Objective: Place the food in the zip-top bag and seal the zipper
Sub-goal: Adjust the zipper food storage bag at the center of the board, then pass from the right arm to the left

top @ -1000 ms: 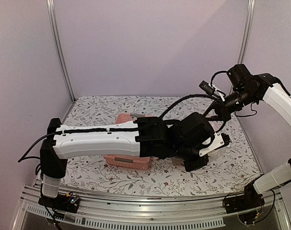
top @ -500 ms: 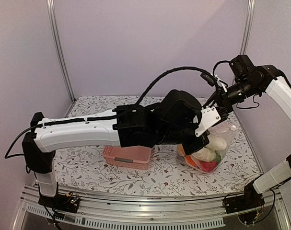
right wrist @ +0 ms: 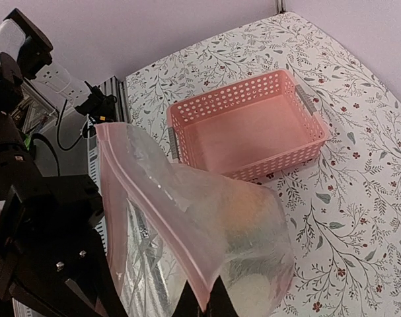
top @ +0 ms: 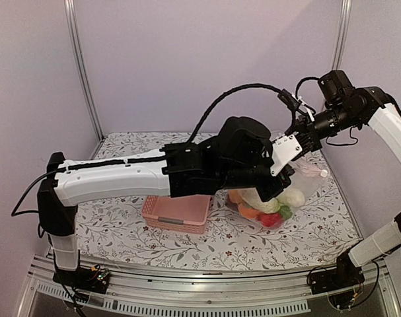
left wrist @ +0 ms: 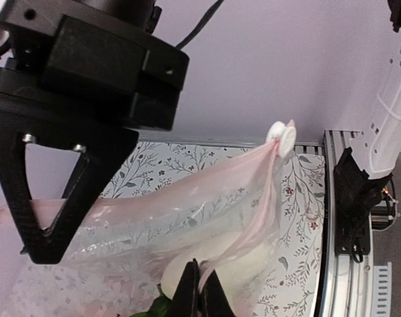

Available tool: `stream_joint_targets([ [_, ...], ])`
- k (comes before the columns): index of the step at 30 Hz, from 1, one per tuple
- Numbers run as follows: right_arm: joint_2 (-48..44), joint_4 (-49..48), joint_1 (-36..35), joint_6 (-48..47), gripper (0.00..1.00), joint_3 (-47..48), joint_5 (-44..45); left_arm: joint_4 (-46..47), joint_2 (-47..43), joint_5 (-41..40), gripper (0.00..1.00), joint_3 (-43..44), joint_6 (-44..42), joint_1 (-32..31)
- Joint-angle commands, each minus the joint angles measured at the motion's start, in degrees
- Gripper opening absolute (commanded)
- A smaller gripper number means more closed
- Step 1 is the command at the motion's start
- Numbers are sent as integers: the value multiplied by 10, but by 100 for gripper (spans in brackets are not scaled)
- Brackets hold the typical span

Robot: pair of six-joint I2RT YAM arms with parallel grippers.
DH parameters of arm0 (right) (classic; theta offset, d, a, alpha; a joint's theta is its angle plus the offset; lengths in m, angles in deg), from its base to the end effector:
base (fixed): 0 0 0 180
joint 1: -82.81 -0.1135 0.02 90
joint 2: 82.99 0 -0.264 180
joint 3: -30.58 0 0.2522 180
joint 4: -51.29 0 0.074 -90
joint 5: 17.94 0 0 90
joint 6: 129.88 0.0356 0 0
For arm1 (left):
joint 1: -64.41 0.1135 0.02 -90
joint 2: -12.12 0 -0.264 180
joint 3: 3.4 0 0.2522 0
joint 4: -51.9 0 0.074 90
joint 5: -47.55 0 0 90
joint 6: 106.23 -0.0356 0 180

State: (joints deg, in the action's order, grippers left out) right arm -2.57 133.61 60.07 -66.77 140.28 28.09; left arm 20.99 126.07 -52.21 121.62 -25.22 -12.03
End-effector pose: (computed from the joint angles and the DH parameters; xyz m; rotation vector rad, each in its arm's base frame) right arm 0.2265 0.1217 0.4176 -1.2615 1.9803 0.9106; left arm 0.1178 -0.4626 0.3662 1.2427 1.5192 -0.6248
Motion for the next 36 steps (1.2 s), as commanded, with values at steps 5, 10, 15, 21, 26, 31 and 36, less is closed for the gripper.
stream_joint_targets([
  [5,-19,-42,-4,3,0,-3,37,44,-20,-22,0,-16,-7,-31],
  [10,18,-33,-3,12,0,-29,29,0,10,-52,0,-9,2,-7],
  [15,1,-35,-3,7,0,-24,-6,1,6,-41,0,-24,22,-8],
  [21,4,-14,-3,-6,14,-26,-61,17,-11,-42,0,-51,35,-7],
  [26,-8,15,0,-18,33,24,-25,30,-24,-57,0,-76,48,-5],
  [31,-37,21,97,-51,45,51,-10,47,-41,-70,0,-111,68,-1],
  [36,-57,41,121,-77,49,8,-30,69,-64,-82,0,-149,102,16],
])
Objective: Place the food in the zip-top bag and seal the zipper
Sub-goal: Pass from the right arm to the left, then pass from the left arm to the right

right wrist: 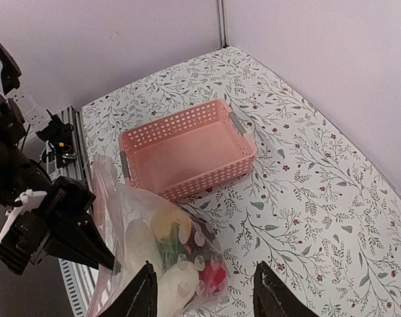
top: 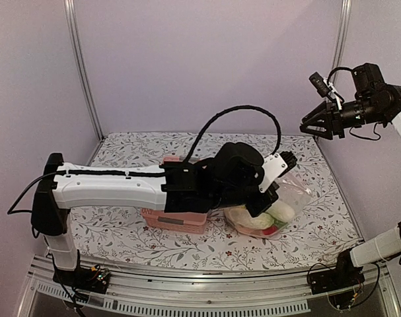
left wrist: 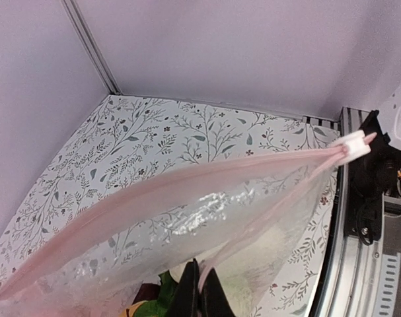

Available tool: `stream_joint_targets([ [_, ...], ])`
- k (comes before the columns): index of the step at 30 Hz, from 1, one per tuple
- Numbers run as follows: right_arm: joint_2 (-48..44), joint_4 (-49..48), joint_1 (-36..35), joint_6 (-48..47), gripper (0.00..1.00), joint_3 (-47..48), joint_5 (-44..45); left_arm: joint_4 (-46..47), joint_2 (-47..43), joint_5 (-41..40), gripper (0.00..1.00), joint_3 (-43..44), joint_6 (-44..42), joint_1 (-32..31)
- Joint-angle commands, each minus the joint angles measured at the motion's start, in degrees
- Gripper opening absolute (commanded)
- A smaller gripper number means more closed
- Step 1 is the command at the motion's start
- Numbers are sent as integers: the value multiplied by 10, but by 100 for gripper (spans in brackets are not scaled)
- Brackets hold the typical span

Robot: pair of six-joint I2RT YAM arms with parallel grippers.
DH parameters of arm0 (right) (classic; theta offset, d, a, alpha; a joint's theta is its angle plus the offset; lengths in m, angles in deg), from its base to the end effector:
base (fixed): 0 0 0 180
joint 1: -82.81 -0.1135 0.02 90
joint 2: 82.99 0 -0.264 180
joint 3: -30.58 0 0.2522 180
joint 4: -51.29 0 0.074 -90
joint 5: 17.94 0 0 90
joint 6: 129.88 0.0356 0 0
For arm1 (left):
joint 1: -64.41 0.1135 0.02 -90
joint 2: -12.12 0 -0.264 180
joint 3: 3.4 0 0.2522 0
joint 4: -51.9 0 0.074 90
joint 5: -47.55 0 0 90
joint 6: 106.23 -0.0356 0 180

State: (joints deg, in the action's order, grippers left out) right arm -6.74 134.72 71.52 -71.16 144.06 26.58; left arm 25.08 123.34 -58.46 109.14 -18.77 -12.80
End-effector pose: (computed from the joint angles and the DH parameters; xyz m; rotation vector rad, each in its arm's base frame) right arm 0.2172 0.0692 0.4511 -1.1251 1.8838 0.7421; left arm 0.1126 -0.4516 0.3188 1.1649 1.6757 -0.5506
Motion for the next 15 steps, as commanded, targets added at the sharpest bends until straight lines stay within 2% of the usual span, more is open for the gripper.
stream_joint_targets([
  [1,-26,24,7,-33,49,-46,-19,30,-41,-22,0,-30,45,29],
  [7,-84,-15,9,-21,51,-130,-45,58,-71,-9,0,-79,74,59],
  [15,-163,-81,8,-52,51,-251,-81,69,-89,22,0,-107,101,83],
])
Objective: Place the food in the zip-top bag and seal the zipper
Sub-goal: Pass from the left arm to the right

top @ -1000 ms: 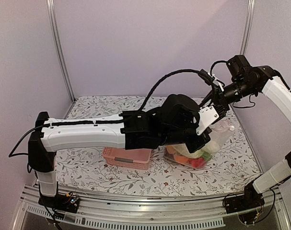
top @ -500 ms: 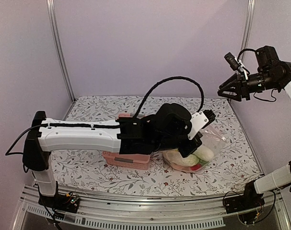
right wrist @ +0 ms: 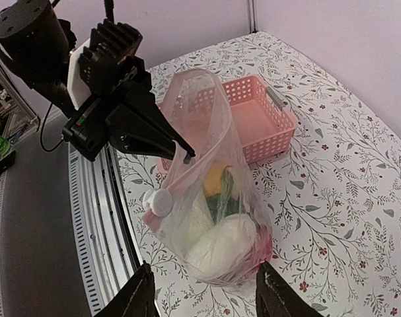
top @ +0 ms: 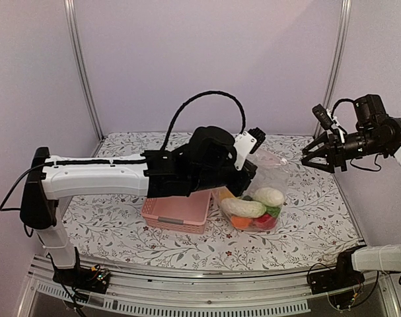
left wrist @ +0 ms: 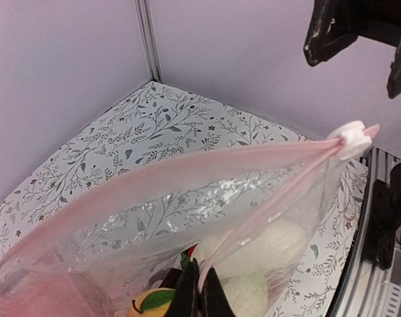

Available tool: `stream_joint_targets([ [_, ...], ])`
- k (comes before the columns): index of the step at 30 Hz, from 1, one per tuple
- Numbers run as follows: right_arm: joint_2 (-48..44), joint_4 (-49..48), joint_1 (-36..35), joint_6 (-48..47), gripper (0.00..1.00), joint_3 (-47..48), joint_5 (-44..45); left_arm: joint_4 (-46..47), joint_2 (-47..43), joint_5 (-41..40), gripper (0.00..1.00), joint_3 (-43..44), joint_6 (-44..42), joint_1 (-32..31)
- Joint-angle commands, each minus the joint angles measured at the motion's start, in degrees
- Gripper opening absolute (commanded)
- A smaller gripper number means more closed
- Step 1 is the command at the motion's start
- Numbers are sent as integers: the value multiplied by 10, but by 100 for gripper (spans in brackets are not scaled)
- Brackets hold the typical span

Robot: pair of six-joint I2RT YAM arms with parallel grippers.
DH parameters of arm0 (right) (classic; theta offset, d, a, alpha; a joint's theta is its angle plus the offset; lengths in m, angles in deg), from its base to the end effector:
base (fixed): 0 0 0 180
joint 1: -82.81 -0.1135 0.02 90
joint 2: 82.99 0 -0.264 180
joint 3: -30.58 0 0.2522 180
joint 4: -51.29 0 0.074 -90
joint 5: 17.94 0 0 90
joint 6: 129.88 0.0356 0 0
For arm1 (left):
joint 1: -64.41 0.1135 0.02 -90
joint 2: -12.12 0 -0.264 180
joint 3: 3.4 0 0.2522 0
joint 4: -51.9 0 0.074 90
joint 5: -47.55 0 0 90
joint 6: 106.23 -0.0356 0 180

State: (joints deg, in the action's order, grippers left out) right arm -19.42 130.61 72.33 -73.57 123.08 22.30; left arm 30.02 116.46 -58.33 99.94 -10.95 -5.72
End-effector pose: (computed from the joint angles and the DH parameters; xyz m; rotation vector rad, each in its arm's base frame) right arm 0.1770 0.0604 0.3972 -1.1564 1.8821 0.8319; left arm 0.1578 -0.4079 0.3228 0.9129 1.7810 -0.5886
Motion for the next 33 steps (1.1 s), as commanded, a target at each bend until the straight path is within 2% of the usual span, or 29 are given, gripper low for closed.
stream_joint_targets([
  [1,-46,-44,-1,-38,51,-55,-45,20,-20,24,0,-15,24,14],
  [6,-60,-60,-7,-60,49,-85,-48,22,-12,37,0,-8,33,20],
  [11,-61,-87,-43,-60,46,-94,-18,20,-4,51,0,2,38,24],
  [19,-37,-130,-81,-42,34,-90,20,16,-2,58,0,7,40,28],
  [33,-9,-165,-117,-32,23,-88,66,12,-1,70,0,19,41,32],
])
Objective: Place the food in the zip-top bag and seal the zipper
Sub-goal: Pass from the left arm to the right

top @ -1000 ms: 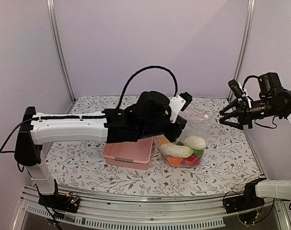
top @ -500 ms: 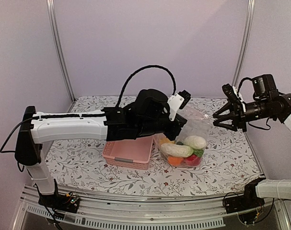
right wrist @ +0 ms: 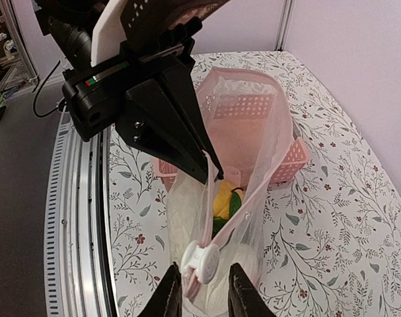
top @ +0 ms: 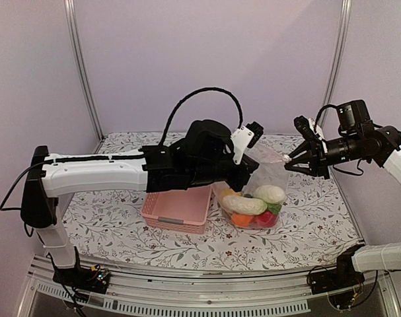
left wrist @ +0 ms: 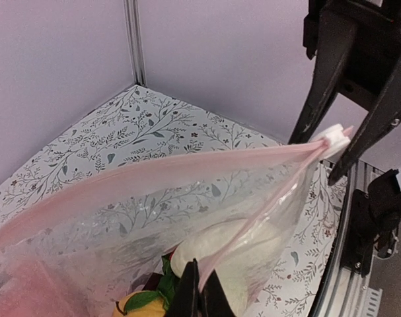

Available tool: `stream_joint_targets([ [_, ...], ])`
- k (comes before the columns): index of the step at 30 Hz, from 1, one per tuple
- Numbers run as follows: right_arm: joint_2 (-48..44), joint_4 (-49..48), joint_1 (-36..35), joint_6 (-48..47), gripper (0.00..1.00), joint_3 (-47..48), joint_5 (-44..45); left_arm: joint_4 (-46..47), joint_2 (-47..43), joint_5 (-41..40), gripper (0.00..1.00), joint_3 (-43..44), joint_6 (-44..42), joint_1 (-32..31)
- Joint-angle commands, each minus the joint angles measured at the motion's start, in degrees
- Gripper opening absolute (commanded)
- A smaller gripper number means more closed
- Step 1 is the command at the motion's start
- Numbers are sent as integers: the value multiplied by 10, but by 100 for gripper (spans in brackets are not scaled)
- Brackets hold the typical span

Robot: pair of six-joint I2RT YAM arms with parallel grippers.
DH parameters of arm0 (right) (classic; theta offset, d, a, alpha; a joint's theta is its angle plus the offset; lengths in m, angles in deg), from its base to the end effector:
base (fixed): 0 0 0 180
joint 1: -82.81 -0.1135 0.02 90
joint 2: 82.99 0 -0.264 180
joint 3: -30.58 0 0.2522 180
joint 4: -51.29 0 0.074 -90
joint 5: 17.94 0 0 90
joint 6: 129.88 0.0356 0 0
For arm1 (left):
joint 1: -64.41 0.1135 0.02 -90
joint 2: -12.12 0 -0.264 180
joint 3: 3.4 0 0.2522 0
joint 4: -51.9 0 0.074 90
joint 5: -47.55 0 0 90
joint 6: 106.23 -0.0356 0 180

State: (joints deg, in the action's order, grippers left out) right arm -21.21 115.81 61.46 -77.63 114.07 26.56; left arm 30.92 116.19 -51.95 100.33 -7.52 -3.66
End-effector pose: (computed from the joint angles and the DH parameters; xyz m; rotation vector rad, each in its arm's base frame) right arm 0.1790 0.0972 0.3722 -1.3848 1.6545 0.7486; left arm 0.1690 -0.4041 0.3284 0.8938 1.7982 -0.7200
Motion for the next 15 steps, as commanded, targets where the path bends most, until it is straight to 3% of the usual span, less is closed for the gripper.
stream_joint_targets([
  [1,11,-19,-9,8,22,2,24,3,2,6,0,14,7,13],
  [10,9,-29,-10,15,19,1,41,1,1,10,0,15,8,14],
  [15,6,-36,-10,22,4,0,48,1,1,12,0,16,8,15],
])
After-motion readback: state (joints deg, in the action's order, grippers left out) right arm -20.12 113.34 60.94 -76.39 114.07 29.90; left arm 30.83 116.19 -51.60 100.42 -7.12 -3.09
